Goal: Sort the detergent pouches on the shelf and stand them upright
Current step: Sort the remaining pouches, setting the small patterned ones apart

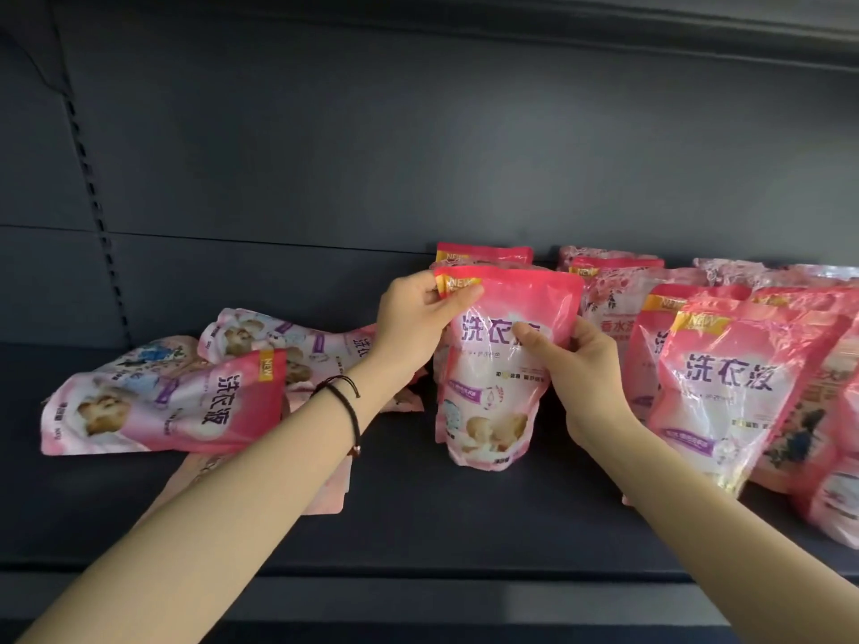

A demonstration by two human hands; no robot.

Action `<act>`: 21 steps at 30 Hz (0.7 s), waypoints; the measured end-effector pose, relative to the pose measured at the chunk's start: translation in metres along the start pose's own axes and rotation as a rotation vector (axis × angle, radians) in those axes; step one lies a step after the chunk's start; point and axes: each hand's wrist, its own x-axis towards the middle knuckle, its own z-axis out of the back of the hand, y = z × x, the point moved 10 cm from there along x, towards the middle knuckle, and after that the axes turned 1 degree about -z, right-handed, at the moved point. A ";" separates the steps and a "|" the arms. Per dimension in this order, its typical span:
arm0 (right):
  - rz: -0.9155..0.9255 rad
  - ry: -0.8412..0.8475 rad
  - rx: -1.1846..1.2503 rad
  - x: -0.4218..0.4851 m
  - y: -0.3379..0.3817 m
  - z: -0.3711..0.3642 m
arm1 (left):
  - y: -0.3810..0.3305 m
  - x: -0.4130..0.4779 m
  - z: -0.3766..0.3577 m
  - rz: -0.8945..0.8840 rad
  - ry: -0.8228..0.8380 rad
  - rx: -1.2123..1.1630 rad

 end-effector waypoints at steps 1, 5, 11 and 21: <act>-0.002 -0.018 0.001 0.002 -0.001 0.003 | 0.000 0.001 -0.003 -0.019 -0.004 0.019; -0.033 -0.079 -0.028 0.008 -0.006 0.012 | -0.002 0.003 -0.012 -0.079 -0.003 0.094; 0.121 -0.068 -0.331 0.016 0.023 0.012 | -0.006 0.008 -0.011 -0.107 0.012 0.231; 0.831 0.153 -1.198 -0.015 0.092 -0.056 | -0.025 -0.005 0.030 -0.222 0.331 0.934</act>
